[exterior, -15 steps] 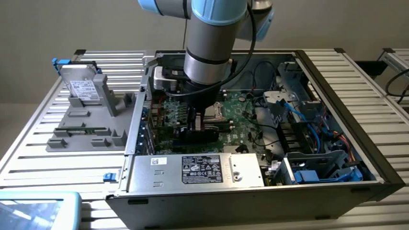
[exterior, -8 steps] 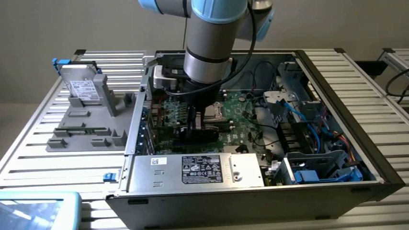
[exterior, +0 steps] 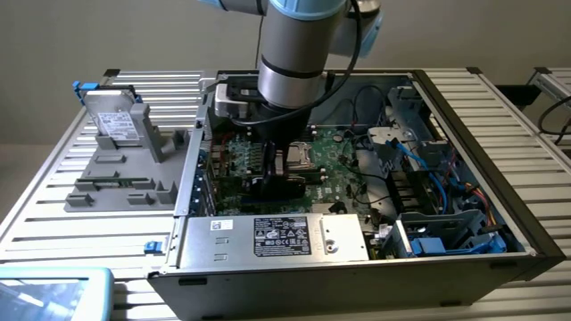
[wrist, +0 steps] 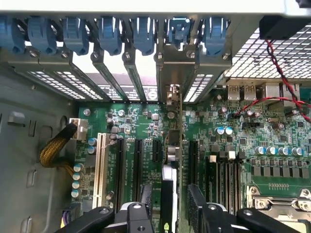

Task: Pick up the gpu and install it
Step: 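Insert the gpu into the slot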

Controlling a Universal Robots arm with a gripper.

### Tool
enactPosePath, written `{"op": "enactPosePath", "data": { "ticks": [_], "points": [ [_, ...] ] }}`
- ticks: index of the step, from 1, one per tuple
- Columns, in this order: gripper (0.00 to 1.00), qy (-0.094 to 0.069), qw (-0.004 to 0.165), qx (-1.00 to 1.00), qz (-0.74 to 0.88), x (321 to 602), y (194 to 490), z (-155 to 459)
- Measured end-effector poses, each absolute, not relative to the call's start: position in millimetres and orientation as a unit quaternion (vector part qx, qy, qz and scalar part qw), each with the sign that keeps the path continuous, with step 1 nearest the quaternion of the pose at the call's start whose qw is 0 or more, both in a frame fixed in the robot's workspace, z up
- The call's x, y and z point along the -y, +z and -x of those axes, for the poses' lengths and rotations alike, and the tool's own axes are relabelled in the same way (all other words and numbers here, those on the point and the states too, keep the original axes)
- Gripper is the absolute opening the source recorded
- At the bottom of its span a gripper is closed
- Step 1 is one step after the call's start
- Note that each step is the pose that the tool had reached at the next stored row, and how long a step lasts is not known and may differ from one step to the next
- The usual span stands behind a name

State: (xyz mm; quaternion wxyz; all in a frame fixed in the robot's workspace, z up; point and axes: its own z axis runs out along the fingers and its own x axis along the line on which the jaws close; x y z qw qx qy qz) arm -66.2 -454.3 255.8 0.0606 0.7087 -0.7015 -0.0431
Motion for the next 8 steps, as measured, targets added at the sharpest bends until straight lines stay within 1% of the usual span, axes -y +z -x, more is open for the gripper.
{"op": "enactPosePath", "data": {
  "ticks": [8],
  "points": [
    [0.43, -0.043, 0.060, 0.702, -0.709, 454, 291, 65]
  ]
}}
